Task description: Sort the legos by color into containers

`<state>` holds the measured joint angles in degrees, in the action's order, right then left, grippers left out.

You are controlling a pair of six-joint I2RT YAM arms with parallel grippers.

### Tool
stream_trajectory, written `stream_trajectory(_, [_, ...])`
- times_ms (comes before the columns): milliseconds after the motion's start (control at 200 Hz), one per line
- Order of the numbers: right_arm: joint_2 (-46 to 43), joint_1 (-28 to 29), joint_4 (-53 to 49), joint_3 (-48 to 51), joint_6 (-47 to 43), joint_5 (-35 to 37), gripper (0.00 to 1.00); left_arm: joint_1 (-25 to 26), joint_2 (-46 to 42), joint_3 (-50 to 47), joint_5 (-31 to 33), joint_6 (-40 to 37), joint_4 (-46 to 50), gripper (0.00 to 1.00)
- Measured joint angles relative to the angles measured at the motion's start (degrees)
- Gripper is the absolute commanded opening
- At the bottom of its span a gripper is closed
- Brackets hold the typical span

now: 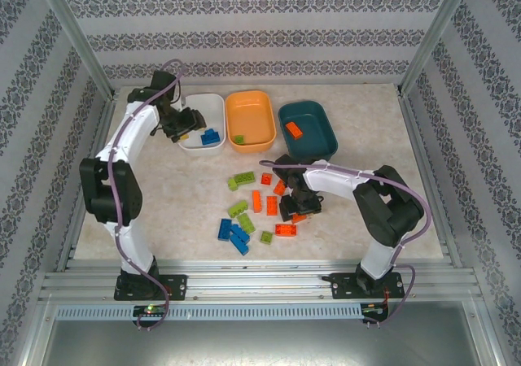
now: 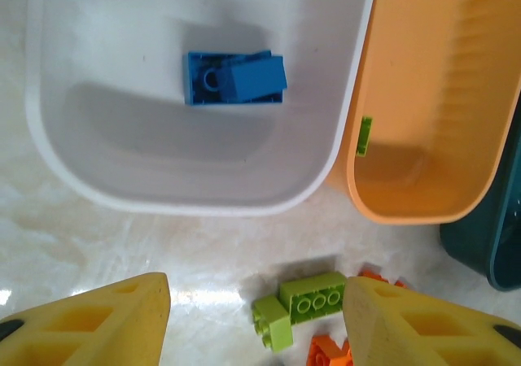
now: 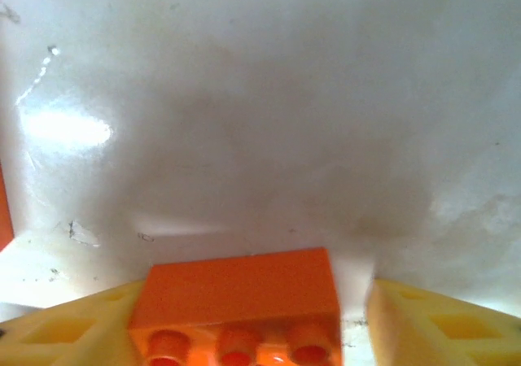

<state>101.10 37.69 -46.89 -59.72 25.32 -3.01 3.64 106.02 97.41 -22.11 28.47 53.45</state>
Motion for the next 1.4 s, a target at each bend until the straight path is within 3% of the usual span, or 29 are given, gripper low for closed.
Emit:
stream_trajectory(115, [0.2, 0.0, -0.02, -0.37, -0.28, -0.02, 0.47, 0.0, -4.76, -5.46, -0.5, 0.28, -0.76, 0.59])
stream_trajectory(380, [-0.61, -0.02, 0.11, -0.42, 1.27, 0.76, 0.46, 0.0, -17.88, -21.68, -2.64, 1.14, -3.56, 0.6])
stream_trajectory(540, [-6.03, -1.09, -2.75, -2.73, 2.62, 1.95, 0.46, 0.0, -24.61, -28.83, -3.34, 1.11, -3.76, 0.6])
stream_trajectory(644, [-10.8, -5.09, -3.74, -7.72, 4.11, 1.44, 0.45, 0.04, -27.1, -30.69, -3.32, 0.87, -3.76, 0.61])
stream_trajectory(854, [-13.6, -19.04, -0.79, -15.56, 10.29, -5.35, 0.45, 2.29, -29.73, -34.45, -2.84, 1.44, -3.82, 0.61])
stream_trajectory(1079, [-4.59, -28.65, 4.39, -20.39, 20.41, -14.78, 0.45, 11.15, -31.52, -35.19, 0.55, 5.18, -4.15, 0.62])
stream_trajectory(1399, [14.86, -29.99, 7.06, -34.1, 24.09, -20.11, 0.46, 23.26, -31.5, -35.43, 6.32, 14.58, -4.44, 0.64])
